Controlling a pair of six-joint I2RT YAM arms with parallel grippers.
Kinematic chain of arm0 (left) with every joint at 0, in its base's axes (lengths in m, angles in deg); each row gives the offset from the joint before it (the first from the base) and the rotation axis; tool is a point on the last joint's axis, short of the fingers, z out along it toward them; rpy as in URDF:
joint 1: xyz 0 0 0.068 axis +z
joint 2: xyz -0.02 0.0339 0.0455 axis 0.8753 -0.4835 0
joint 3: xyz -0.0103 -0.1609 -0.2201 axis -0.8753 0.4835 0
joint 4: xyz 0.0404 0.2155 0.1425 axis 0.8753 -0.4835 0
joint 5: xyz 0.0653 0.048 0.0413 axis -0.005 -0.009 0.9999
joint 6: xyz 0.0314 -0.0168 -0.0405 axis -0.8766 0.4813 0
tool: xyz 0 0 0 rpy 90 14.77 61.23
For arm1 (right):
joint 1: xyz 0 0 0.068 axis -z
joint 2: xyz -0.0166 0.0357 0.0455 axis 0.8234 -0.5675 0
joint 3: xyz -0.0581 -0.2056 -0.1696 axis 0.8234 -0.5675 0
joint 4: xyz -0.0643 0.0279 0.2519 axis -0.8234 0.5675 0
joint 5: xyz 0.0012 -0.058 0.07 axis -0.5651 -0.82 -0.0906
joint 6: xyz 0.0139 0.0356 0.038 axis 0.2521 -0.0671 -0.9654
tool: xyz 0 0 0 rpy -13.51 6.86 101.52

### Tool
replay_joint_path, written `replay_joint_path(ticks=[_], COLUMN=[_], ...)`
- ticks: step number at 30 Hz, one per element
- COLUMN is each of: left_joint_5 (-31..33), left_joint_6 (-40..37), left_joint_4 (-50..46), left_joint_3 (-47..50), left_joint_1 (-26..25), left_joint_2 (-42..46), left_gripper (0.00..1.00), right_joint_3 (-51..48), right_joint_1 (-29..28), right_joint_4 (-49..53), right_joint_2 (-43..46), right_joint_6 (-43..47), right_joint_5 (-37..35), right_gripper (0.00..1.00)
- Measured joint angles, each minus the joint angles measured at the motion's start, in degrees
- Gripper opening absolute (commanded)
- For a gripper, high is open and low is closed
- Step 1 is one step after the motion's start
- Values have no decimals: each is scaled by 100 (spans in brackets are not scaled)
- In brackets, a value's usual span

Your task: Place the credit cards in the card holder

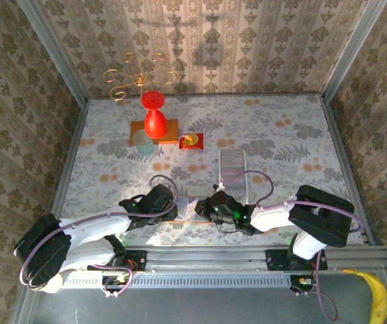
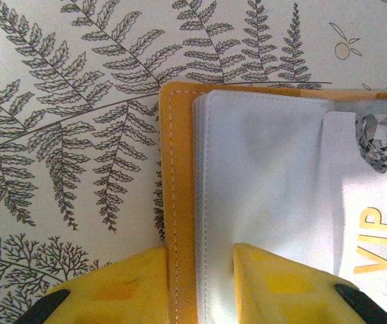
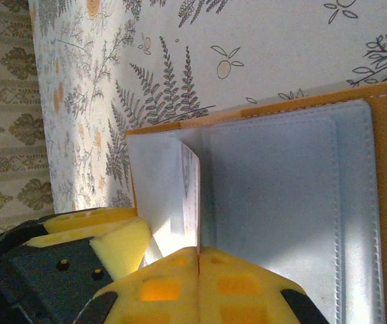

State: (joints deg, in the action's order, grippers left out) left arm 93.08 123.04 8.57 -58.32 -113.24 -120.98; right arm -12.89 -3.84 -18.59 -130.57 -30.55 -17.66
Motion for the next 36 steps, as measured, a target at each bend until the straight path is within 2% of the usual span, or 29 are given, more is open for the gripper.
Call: replay_joint_path(ticks=[17,24,36], left_joint_5=[42,52,9], left_joint_6=[2,50,245], left_joint_4=[-2,0,181], left_joint_3=[0,28,243], left_joint_1=[-31,-33,-37], left_joint_2=[0,20,236], left_gripper=[29,37,33], right_joint_3=[129,337,800], right_joint_1=[-33,-33,-52], right_joint_4=[-138,348,925], right_joint_2=[-227,-229,-433], right_joint_6=[-35,-7,293], right_joint_5=[26,31,92], right_gripper=[0,0,0])
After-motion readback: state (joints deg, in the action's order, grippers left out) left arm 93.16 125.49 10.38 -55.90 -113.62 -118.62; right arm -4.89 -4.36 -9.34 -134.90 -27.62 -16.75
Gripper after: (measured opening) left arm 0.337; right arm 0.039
